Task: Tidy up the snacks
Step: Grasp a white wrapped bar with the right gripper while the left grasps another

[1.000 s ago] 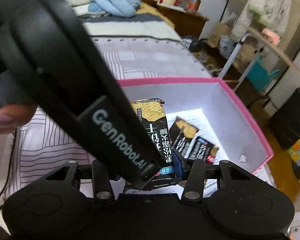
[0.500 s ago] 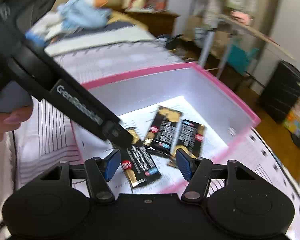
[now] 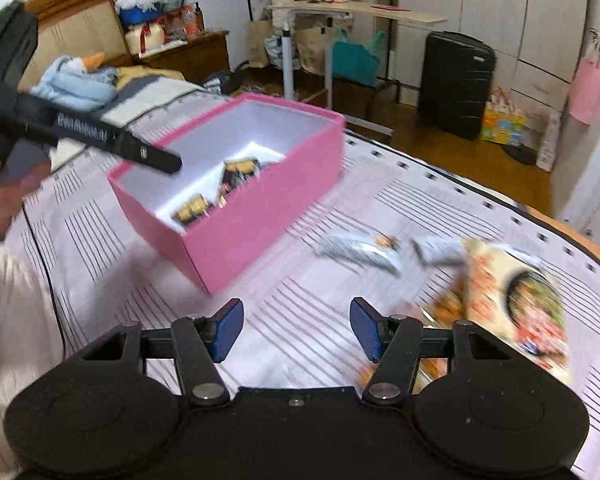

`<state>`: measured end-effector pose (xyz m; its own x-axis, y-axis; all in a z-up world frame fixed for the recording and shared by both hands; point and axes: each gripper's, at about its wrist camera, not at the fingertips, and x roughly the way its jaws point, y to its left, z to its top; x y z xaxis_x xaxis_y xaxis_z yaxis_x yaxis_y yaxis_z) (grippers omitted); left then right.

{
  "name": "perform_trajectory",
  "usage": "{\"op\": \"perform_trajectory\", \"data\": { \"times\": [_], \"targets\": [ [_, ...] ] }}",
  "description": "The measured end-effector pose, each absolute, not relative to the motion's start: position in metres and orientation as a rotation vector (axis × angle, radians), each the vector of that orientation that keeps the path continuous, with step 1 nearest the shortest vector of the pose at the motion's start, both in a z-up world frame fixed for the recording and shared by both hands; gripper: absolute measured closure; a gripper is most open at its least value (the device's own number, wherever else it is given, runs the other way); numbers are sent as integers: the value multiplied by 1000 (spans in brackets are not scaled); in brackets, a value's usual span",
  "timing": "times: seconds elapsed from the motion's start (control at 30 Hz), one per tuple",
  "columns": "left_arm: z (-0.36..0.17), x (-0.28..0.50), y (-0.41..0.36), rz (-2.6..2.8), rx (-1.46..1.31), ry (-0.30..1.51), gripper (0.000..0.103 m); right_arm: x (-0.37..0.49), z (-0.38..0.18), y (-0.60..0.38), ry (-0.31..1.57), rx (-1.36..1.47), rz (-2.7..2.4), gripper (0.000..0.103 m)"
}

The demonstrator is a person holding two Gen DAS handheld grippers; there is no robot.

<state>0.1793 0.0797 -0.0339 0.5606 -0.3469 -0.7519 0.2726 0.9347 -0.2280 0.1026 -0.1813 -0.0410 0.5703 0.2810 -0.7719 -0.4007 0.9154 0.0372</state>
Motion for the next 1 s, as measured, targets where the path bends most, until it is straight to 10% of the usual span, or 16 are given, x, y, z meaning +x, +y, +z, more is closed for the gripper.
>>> {"op": "perform_trajectory", "data": {
  "times": [1.0],
  "targets": [
    [-133, 206, -113, -555, 482, 771, 45, 92, -157, -186, 827, -545, 770, 57]
  ]
}}
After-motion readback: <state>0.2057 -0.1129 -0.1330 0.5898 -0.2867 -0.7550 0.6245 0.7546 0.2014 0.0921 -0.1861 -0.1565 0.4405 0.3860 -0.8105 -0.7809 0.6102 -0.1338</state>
